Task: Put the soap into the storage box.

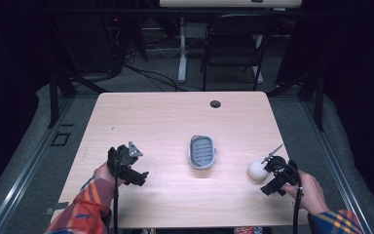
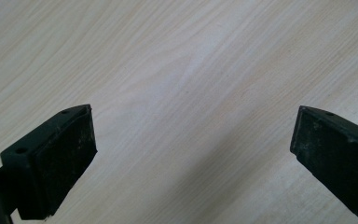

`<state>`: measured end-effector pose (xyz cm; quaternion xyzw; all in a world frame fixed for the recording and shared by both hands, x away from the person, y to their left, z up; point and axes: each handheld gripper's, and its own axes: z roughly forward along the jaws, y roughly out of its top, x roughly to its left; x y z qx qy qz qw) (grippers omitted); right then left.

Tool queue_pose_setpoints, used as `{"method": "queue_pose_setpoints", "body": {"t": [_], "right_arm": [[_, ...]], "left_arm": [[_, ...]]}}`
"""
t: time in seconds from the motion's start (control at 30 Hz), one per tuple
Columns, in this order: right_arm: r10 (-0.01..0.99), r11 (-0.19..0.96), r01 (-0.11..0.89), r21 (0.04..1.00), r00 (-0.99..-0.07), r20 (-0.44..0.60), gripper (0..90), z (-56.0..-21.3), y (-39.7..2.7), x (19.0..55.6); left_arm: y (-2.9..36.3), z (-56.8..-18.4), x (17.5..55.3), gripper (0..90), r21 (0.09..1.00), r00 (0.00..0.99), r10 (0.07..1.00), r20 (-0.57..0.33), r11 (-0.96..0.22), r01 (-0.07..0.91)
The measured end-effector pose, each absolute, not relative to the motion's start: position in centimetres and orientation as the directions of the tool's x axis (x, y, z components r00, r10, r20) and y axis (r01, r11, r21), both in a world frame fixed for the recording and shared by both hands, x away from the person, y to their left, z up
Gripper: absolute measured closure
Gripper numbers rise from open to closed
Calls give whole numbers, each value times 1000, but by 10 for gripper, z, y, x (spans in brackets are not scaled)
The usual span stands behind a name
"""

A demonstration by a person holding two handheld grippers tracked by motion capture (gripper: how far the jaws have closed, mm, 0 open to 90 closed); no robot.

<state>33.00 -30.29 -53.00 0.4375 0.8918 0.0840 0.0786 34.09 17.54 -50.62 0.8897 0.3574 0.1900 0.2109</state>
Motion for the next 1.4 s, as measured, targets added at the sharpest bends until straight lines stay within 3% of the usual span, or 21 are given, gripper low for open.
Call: {"method": "queue_pose_setpoints", "body": {"t": [0.2,0.6,0.73,0.8,1.17,1.2,1.4], "right_arm": [[770,637,753,163,-633,-82,27,-528,-303,332],[754,656,741,143,-650,-93,22,-528,-301,333],[748,663,735,142,-658,-89,0,-526,-299,333],[751,658,729,188,-653,-97,0,-526,-297,333],[727,684,705,187,-679,-101,0,-521,-293,339],[747,658,717,229,-660,-80,0,-524,-292,340],[733,676,710,196,-675,-82,0,-522,-291,345]], "left_arm": [[175,-507,341,2,505,679,709,192,-664,551],[174,-507,340,2,507,679,708,196,-666,548],[175,-507,340,2,510,679,709,193,-663,548],[175,-507,340,2,509,679,708,194,-664,548],[175,-507,340,2,503,680,709,190,-665,552],[175,-508,340,2,504,678,710,189,-663,554],[175,-508,341,2,505,676,712,190,-661,554]]}}
